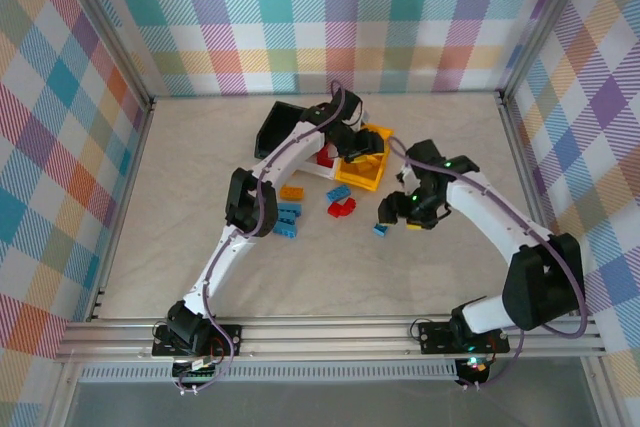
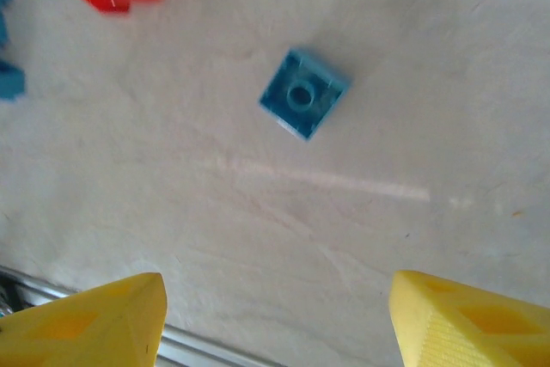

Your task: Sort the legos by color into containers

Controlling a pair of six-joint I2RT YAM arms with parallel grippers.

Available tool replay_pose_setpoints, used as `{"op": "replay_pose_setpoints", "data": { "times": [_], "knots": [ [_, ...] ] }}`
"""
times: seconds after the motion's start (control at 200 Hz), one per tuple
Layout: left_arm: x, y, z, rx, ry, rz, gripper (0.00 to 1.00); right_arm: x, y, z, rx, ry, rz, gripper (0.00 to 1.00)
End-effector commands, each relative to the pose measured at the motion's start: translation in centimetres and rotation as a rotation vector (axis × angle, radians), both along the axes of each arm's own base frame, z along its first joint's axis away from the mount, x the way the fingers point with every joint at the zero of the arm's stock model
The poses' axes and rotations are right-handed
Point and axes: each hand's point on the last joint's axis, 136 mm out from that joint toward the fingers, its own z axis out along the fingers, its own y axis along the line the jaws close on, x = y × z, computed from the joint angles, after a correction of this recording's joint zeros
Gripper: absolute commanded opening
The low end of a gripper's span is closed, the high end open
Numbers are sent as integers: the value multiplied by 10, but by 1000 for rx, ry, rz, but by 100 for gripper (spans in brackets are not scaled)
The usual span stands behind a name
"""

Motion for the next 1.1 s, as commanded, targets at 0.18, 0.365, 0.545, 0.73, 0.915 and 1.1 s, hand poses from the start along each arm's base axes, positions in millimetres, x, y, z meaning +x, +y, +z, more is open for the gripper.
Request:
{"op": "replay_pose_setpoints", "data": {
  "times": [0.18,0.365,0.545,0.73,0.915,1.1],
  "knots": [
    [-18,39,107,52,-137,19,69,9,18,-40,-90,37,93,70],
    [-39,95,113,158,-108,71,77,19,13,-69,-169,74,85,72],
    [-60,136,109,194,-82,131,81,36,21,-79,-171,74,57,72],
    [-74,161,103,226,-61,154,84,50,30,-83,-182,62,51,68],
    [-77,173,99,229,-47,171,86,50,29,-92,-226,87,49,64],
    [-77,175,97,222,-38,173,87,49,21,-94,-272,96,36,55]
  ]
}}
